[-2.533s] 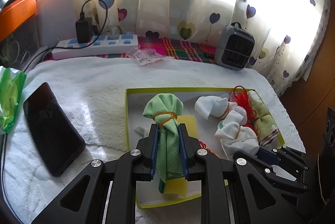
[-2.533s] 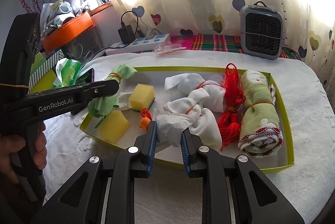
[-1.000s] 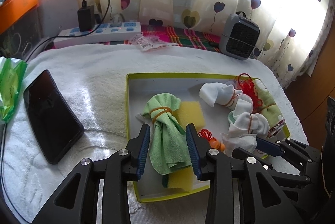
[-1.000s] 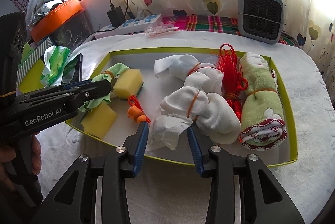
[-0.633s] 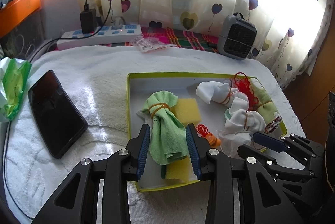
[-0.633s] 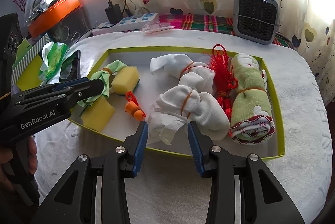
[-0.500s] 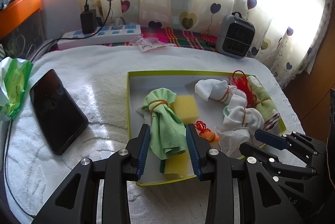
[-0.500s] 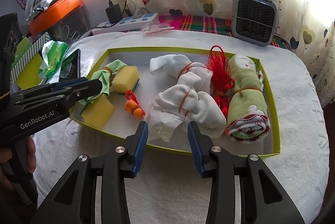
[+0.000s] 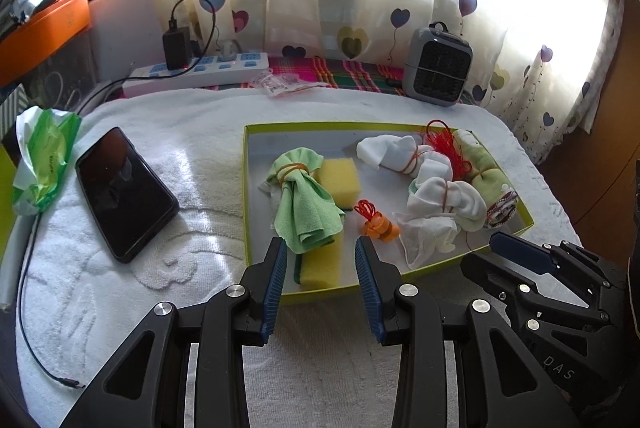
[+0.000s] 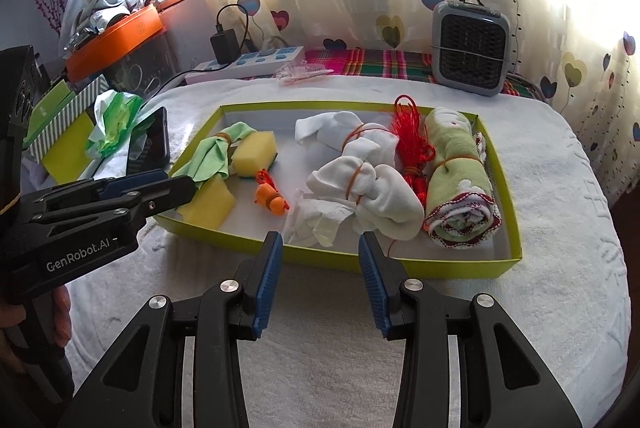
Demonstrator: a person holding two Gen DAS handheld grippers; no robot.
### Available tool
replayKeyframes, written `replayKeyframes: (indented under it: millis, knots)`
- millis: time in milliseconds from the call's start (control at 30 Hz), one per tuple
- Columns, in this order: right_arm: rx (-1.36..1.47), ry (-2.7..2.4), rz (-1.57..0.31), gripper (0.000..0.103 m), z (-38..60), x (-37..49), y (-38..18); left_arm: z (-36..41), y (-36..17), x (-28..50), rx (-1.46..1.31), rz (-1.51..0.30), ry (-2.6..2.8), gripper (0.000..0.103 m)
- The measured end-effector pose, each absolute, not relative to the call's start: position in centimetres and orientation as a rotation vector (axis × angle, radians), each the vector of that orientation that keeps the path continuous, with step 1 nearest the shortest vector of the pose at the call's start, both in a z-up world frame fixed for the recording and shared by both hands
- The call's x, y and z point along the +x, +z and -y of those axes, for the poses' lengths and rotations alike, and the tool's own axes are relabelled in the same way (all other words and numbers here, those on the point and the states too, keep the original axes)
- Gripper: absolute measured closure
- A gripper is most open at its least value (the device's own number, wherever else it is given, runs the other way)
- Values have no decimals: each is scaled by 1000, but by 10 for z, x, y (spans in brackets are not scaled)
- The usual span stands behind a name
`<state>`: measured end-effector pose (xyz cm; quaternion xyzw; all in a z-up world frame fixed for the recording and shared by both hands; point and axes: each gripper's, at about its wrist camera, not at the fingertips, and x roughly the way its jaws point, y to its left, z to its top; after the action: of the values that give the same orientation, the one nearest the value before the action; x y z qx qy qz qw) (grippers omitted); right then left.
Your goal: Organize soft objects
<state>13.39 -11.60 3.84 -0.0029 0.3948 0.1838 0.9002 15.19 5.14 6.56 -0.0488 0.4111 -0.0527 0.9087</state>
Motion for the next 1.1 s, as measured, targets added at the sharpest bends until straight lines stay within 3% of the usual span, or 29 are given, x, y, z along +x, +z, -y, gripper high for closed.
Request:
replayKeyframes:
  millis: [633,767,1100]
  knots:
    - [-25,317,-820,62,125,98,23,-29,39,98,-72,-887,-107,66]
    - [-35,297,-828,53,129,95,17,-23,28,92,-63,-911,-105,66]
    - [-40,262,-869,52,140,90,5,-26,15,80,-51,-923,-50,66]
